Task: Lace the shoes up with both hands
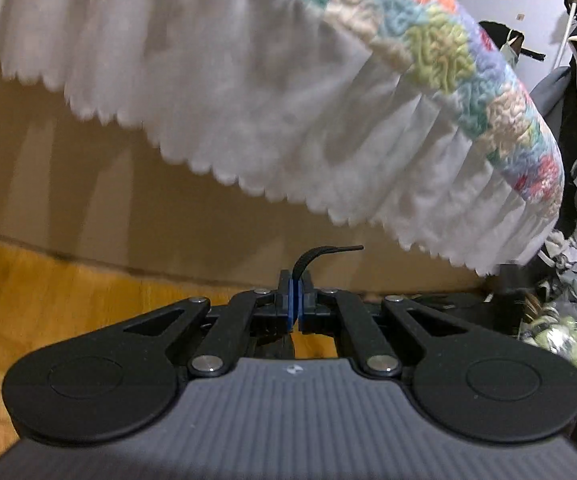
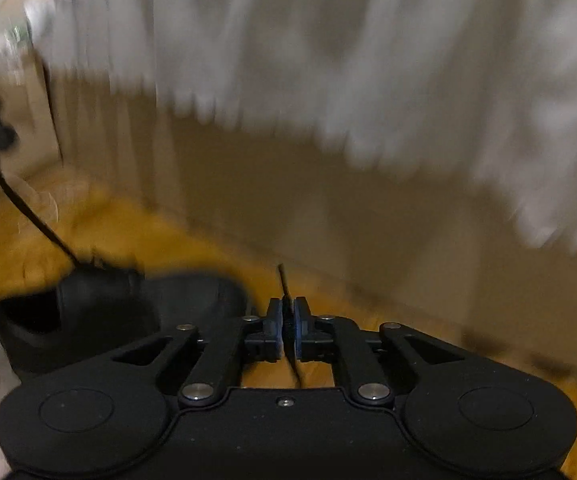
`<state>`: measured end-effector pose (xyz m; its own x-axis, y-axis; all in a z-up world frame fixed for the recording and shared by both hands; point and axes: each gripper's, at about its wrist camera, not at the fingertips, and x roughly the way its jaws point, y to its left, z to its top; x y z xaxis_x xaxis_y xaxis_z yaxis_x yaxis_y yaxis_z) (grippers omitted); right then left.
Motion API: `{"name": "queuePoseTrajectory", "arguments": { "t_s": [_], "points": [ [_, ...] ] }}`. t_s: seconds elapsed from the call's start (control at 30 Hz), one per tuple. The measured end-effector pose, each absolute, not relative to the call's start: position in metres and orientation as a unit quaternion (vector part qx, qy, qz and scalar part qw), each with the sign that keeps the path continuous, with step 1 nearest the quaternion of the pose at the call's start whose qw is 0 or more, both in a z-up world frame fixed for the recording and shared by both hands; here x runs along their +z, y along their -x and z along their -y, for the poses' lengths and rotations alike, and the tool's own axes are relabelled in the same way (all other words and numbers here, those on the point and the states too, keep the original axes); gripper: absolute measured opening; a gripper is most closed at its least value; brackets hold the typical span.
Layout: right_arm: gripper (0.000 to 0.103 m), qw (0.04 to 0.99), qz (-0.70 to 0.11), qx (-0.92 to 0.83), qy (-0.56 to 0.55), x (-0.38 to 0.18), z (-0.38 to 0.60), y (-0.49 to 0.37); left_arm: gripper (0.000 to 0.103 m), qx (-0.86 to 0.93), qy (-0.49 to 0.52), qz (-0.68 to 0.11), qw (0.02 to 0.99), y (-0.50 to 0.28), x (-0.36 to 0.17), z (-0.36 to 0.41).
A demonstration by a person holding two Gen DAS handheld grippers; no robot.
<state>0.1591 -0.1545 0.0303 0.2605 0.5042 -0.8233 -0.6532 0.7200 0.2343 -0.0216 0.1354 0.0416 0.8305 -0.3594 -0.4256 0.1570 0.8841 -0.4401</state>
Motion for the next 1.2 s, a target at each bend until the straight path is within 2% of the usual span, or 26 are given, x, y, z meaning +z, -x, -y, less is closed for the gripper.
{"name": "queuePoseTrajectory", "arguments": {
  "t_s": [0.1,0.17,0.27,0.37,0.53,0.67,0.7,0.73,0.8,0.93,1.03,1.17,1.2],
  "points": [
    [0.021,0.781,-0.481,0.395,0.045,0.034,0.146,-0.157,0.001,-0.147,0.215,-0.271,0.927,0.019,0.026,-0.143],
    [0.022,0.779,-0.458,0.428,0.002,0.052,0.142,-0.159,0.001,-0.150,0.233,-0.274,0.921,0.016,0.020,-0.149],
    [0.024,0.725,-0.454,0.497,-0.147,0.070,0.137,-0.170,0.001,-0.156,0.261,-0.277,0.911,0.010,0.009,-0.159],
    [0.024,0.662,-0.458,0.545,-0.235,0.072,0.117,-0.175,0.001,-0.162,0.288,-0.281,0.901,0.005,-0.001,-0.168],
    [0.025,0.637,-0.483,0.545,-0.253,0.048,0.090,-0.173,0.001,-0.170,0.326,-0.286,0.885,-0.003,-0.017,-0.183],
    [0.025,0.611,-0.475,0.561,-0.294,0.035,0.080,-0.172,0.001,-0.168,0.288,-0.302,0.893,-0.013,-0.012,-0.170],
    [0.024,0.609,-0.474,0.563,-0.297,0.034,0.076,-0.172,0.001,-0.166,0.278,-0.305,0.895,-0.013,-0.012,-0.168],
    [0.014,0.612,-0.473,0.563,-0.292,0.034,0.072,-0.171,0.001,-0.164,0.272,-0.307,0.897,-0.013,-0.012,-0.165],
    [0.006,0.630,-0.463,0.556,-0.283,0.036,0.071,-0.169,0.002,-0.159,0.257,-0.310,0.901,-0.012,-0.011,-0.161],
    [0.005,0.666,-0.453,0.530,-0.264,0.036,0.082,-0.170,0.004,-0.153,0.234,-0.311,0.909,-0.012,-0.006,-0.153],
    [0.005,0.704,-0.440,0.519,-0.202,0.038,0.085,-0.166,0.006,-0.153,0.225,-0.304,0.913,-0.012,0.001,-0.149],
    [0.005,0.738,-0.428,0.512,-0.097,0.037,0.081,-0.151,0.016,-0.153,0.213,-0.296,0.918,-0.011,0.010,-0.144],
    [0.005,0.740,-0.431,0.510,-0.087,0.035,0.082,-0.149,0.023,-0.153,0.210,-0.294,0.920,-0.011,0.012,-0.142]
  ]
}}
